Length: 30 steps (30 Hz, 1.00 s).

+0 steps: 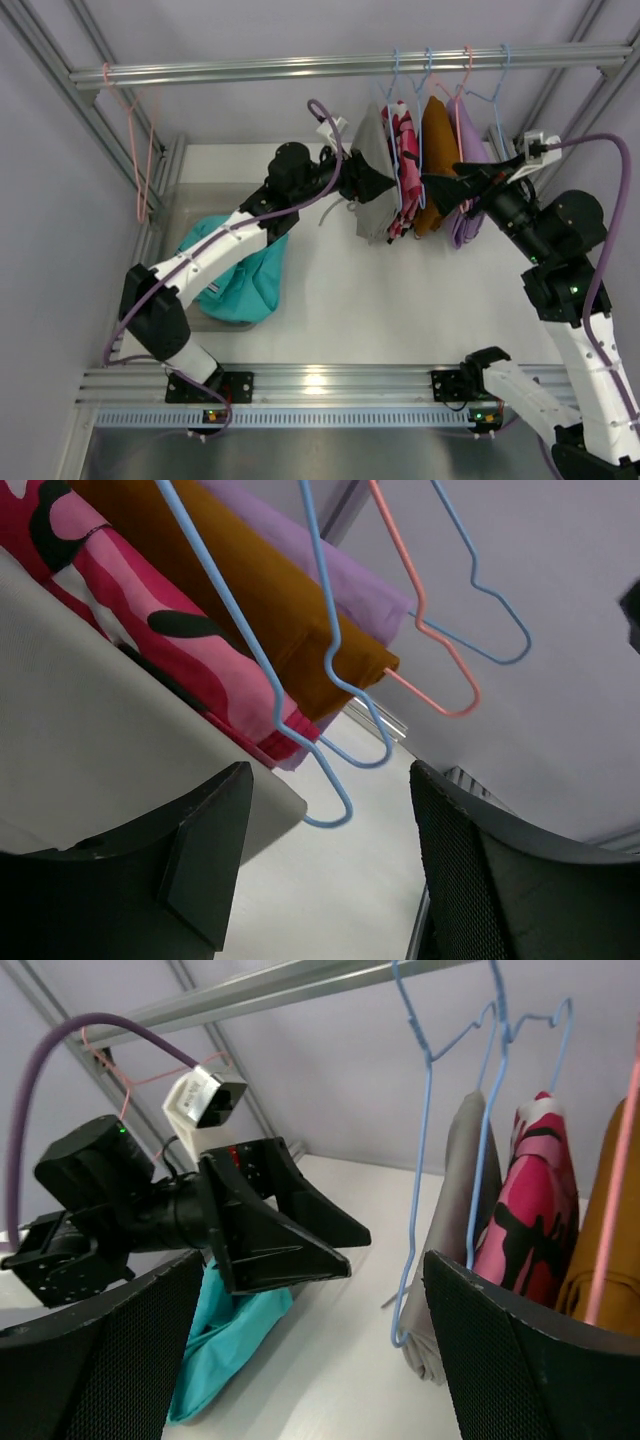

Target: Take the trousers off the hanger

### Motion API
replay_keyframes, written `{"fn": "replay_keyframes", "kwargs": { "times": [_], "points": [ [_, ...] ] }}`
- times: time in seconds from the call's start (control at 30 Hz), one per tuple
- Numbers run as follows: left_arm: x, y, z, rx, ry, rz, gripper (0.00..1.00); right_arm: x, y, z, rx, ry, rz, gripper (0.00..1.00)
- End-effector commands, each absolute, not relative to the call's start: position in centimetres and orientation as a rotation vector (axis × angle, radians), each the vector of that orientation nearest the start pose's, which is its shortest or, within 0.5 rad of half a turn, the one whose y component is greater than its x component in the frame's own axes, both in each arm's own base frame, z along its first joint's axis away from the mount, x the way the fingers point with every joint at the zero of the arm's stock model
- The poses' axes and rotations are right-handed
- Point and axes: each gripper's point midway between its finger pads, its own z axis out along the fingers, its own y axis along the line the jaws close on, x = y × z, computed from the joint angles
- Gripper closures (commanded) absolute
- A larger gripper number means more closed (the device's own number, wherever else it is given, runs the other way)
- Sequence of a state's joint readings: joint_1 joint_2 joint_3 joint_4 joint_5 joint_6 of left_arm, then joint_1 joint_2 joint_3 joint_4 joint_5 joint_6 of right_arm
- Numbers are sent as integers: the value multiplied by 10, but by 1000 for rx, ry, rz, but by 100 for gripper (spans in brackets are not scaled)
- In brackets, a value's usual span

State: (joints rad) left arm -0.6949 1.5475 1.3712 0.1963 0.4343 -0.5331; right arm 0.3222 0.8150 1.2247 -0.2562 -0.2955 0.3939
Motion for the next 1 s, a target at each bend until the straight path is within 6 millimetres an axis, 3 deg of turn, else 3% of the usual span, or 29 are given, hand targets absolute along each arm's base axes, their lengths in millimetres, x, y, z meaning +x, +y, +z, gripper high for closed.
{"fn": "replay_keyframes", "kwargs": {
  "times": [0.0,0.2,0.4,0.53,0.63,0.8,0.93,0.97],
  "points": [
    [337,-397,417,453,1441,-1317,32,237,131,446,-138,1482,764,11],
    [357,-420,412,411,1443,-1434,34,235,122,438,-94,1485,771,11],
    [373,-430,405,372,1459,-1439,36,235,122,436,-90,1481,776,11],
    [376,-434,412,371,1438,-1460,41,235,123,434,-93,1482,782,14],
    [373,-433,417,358,1430,-1492,55,234,124,432,-98,1485,790,16],
    [373,-419,430,301,1446,-1519,100,234,127,428,-106,1487,806,18],
    [366,-402,451,304,1420,-1540,100,233,130,432,-118,1475,829,21],
    [361,-393,466,313,1386,-1545,100,233,132,434,-130,1470,840,22]
  ]
}}
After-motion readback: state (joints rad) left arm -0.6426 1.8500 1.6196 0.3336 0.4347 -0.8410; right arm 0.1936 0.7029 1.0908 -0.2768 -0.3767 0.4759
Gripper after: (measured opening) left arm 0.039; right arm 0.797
